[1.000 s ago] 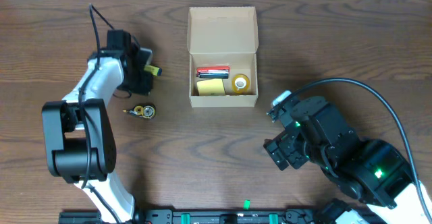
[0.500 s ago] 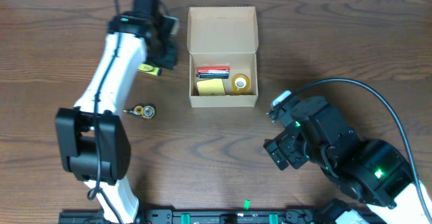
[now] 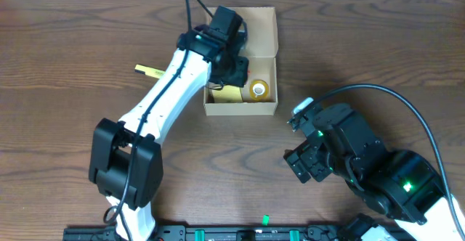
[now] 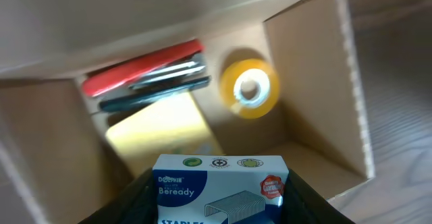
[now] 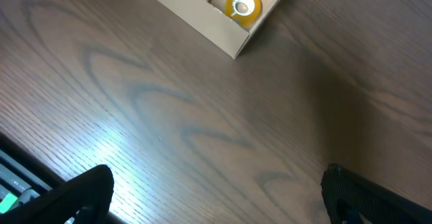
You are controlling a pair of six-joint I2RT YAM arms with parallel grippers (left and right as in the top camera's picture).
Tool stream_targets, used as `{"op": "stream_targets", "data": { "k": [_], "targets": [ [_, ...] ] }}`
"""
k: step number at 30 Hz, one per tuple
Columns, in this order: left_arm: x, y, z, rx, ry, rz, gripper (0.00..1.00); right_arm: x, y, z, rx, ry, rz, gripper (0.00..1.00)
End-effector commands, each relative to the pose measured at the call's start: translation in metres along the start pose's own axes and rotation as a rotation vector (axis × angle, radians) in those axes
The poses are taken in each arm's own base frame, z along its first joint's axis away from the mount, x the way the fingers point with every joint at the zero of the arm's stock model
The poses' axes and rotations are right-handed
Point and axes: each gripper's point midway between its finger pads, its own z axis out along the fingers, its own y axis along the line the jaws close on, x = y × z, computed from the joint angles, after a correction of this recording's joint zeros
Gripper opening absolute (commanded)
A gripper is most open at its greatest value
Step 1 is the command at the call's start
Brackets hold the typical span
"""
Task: Pack container
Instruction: 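Carry the staples box into the cardboard box and release it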
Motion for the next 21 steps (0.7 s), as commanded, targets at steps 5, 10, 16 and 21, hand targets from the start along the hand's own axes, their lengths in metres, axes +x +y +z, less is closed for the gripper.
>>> {"op": "stream_targets", "data": {
  "k": [5, 10, 16, 21],
  "targets": [
    [-0.004, -0.029, 0.005, -0.027, -0.046, -0.037, 0.27, 0.001, -0.001, 0.000, 0.005, 0.003, -0.008, 0.99],
    [0.008, -0.048, 0.018, -0.023, -0.015, -0.046, 0.27, 0.001, -0.001, 0.000, 0.005, 0.003, -0.008, 0.99],
    [0.013, -0.057, 0.025, -0.042, -0.012, -0.047, 0.28, 0.005, -0.001, 0.000, 0.005, 0.020, -0.010, 0.99],
    [0.018, -0.064, 0.040, -0.019, 0.017, -0.046, 0.31, 0.010, -0.001, 0.000, 0.004, 0.040, -0.012, 0.99]
  ]
}}
